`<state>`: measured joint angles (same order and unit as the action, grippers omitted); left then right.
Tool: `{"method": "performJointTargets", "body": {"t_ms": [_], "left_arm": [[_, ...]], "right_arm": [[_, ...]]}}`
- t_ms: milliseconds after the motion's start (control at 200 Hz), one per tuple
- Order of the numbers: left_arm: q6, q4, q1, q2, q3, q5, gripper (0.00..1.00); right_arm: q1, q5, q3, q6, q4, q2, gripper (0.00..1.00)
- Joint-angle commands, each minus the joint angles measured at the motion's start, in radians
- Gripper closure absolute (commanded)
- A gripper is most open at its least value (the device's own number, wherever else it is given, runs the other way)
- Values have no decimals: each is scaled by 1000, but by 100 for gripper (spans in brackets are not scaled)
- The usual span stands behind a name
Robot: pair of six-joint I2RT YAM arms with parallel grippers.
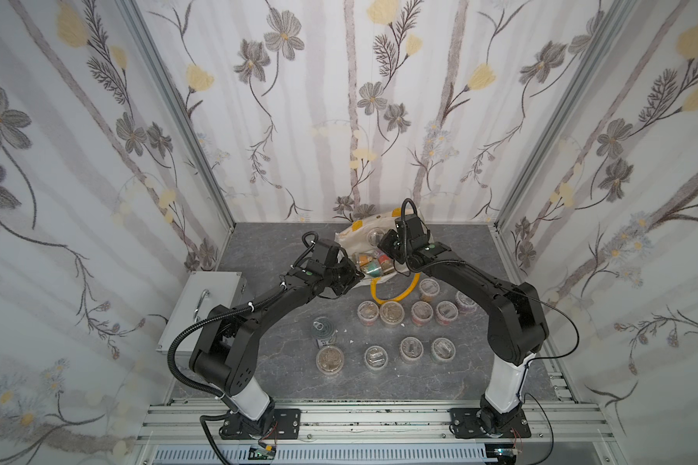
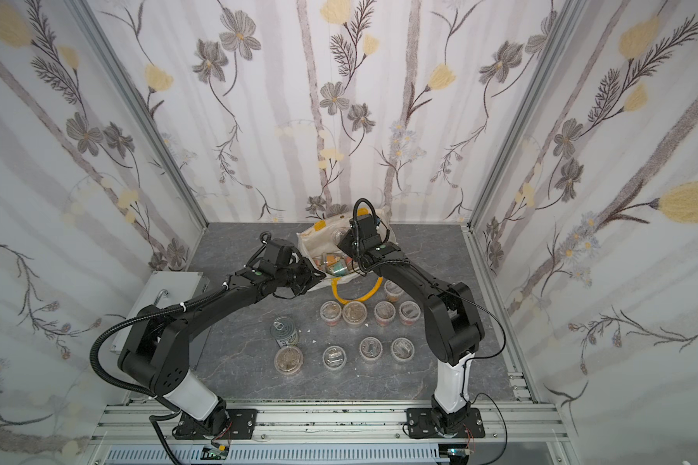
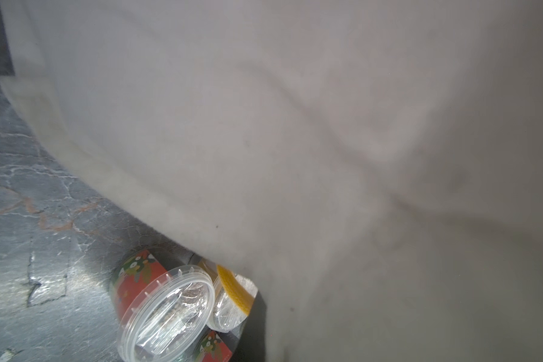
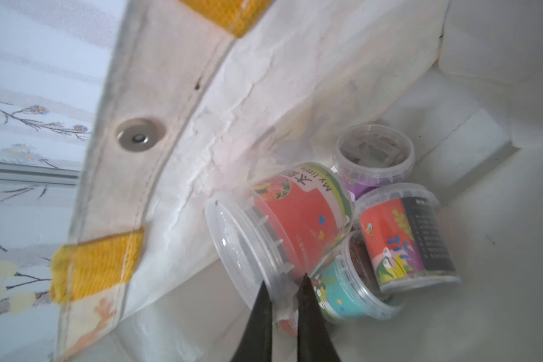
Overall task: Take out the seed jars from the canvas bag
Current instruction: Pick up the seed jar from the canvas bag, then place the seed jar at the center of the board.
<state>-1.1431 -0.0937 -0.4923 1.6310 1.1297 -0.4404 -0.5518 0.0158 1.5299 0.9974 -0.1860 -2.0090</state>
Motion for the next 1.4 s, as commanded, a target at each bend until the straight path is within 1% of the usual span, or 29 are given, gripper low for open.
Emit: {"method": "performJointTargets", "body": {"t_ms": [0,155,285,350,440,510,570,650,679,709,754,834,894,914,1014,1114,1204,1314,1394], "left_arm": [[28,-14,18,-7,7,48,89],[77,-43,55,3,11,72,90],[110,-69,85,0,11,77,90],[119,-72,97,-5,8,74,90],[140,-85,104,-6,7,68,90],[159,-96,106,-9,5,66,90],[167,-101,106,-12,1,62,90],[173,-91,106,-22,-15,54,90],[178,-90,105,-23,-20,48,89],[187,-92,106,-26,-22,41,89],[202,-97,105,-24,-26,26,89],[225,-103,104,-23,-26,-8,89],[238,-95,103,-18,-23,-62,88],[243,-95,102,-18,-20,-75,88],[273,-109,93,-25,-12,-111,88],[304,-137,89,-36,2,-117,87],[323,-155,89,-42,10,-110,87],[329,-170,90,-40,22,-121,87],[330,-168,90,-40,23,-131,86]], "right_arm": [[-7,-80,-10,-45,-49,68,91],[13,-198,-53,-83,-105,206,92],[94,-299,-162,-72,-107,363,92],[161,-352,-221,-65,-97,453,92],[280,-373,-303,-69,-87,547,93],[387,-388,-377,-70,-59,598,93],[453,-386,-433,-72,-21,616,93],[532,-409,-509,-57,56,597,94],[561,-440,-525,-45,80,576,94],[579,-467,-540,-41,116,554,94],[596,-473,-552,-25,143,515,94],[615,-486,-583,6,217,451,94],[623,-476,-601,13,256,419,94],[627,-474,-606,13,268,384,94],[643,-479,-632,15,333,309,93],[648,-494,-631,14,356,226,92],[648,-472,-641,10,368,191,91],[649,-480,-645,14,373,161,85],[650,-470,-650,12,355,160,69]]}}
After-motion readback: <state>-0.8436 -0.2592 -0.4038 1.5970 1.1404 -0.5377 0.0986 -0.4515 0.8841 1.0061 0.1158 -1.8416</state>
